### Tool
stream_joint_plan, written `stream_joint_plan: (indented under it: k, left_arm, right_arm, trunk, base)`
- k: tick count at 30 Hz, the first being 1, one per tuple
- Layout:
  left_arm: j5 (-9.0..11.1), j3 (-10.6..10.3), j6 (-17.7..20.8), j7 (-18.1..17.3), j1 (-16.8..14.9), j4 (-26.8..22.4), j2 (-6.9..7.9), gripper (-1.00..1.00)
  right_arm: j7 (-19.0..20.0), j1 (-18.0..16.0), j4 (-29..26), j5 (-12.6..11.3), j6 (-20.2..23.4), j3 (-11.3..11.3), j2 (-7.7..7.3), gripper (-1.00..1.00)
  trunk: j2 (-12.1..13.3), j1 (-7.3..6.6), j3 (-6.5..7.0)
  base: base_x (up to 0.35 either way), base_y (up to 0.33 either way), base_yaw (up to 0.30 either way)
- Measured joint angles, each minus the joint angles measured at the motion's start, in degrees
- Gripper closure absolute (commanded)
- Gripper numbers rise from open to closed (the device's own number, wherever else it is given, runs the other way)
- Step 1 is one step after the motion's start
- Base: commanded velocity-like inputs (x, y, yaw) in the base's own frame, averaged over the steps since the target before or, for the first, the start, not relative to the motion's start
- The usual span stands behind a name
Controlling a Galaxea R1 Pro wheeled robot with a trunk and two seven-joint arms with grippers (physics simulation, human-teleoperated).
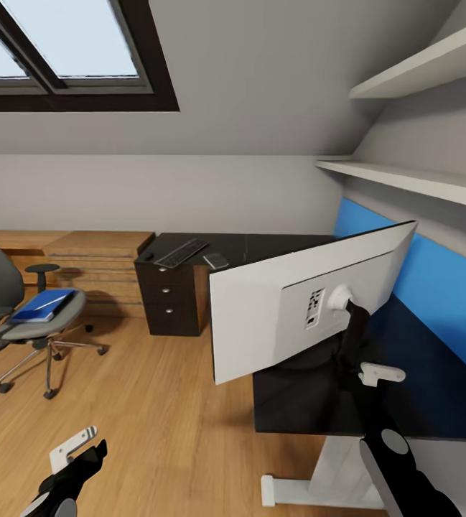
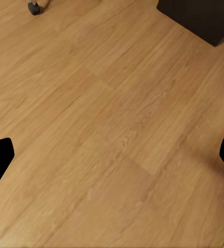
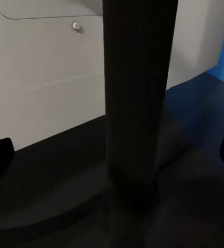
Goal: In the bedroom, organize the workspace by keeping the computer under the desk, ensuring the monitor is on the desk, placing the keyboard on the desk next to the monitor, placing the mouse on the desk next to the keyboard, moving the folder from the swivel chair onto the desk next to the mouse, stacking the notebook on top of the folder with the pen on top of the notebook, and positioning the swivel chair next to the desk.
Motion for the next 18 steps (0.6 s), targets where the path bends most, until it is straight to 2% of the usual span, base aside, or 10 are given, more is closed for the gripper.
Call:
stream_joint_plan:
  k: [11, 18]
  left_arm:
    - [-0.07, -0.41, 0.01, 0.08, 0.00, 0.08, -0.10, -1.00]
    - [-0.07, -0.72, 0.01, 0.09, 0.00, 0.15, -0.13, -1.00]
  right_arm:
    - [-0.33, 0.00, 0.23, 0.00, 0.05, -0.32, 0.00, -1.00]
    - [-1.45, -0.01, 0.58, -0.11, 0.16, -0.97, -0.12, -1.00]
  trunk:
    - [0.00, 0.01, 0.00]
    - [0.00, 0.02, 0.00]
  base:
    - [0.115, -0.024, 0.000]
    - [0.032, -0.011, 0.000]
